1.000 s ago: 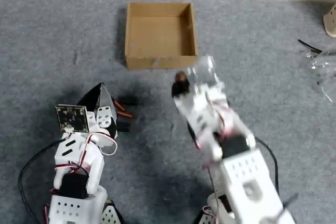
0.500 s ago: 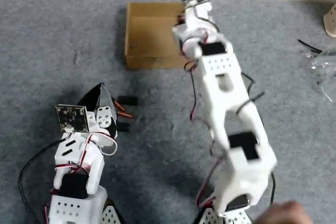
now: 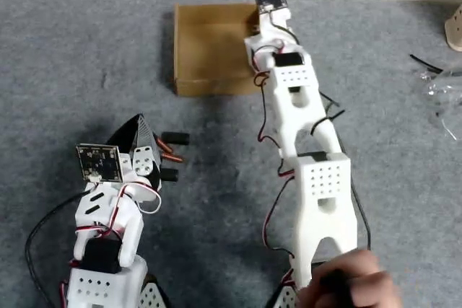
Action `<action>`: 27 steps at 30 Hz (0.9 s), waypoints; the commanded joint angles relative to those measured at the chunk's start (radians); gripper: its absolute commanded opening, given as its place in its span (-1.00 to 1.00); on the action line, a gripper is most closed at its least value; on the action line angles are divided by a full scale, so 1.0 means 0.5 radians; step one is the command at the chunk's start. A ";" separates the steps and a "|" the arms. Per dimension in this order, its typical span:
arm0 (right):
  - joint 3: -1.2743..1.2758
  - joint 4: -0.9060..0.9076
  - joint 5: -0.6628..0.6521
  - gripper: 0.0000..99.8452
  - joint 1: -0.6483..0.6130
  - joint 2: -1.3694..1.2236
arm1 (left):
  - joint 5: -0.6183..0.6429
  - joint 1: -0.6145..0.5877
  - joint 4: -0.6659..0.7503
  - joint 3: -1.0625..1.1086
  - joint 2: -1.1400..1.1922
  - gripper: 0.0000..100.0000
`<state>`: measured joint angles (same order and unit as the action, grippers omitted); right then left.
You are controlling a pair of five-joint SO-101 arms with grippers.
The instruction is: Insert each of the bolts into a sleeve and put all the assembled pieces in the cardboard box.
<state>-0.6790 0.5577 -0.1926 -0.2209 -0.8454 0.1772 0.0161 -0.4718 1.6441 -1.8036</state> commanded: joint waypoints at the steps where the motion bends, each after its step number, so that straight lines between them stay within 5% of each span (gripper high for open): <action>1: -0.158 -0.008 0.009 -0.98 -0.026 0.041 | 0.012 0.035 -0.012 -0.038 -0.008 -0.99; 9: -0.173 0.272 0.009 -0.53 -0.032 0.038 | 0.012 0.035 -0.012 -0.041 -0.008 -0.99; 21: -0.253 0.382 0.141 -0.53 -0.029 0.155 | 0.012 0.035 -0.012 -0.038 -0.008 -0.98; 27: -0.554 0.855 0.230 -0.53 -0.051 0.373 | 0.012 0.035 -0.012 -0.032 -0.008 -0.98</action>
<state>-0.8370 0.8723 -0.0928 -0.2317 -0.7979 0.1757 0.0161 -0.4718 1.6441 -1.8036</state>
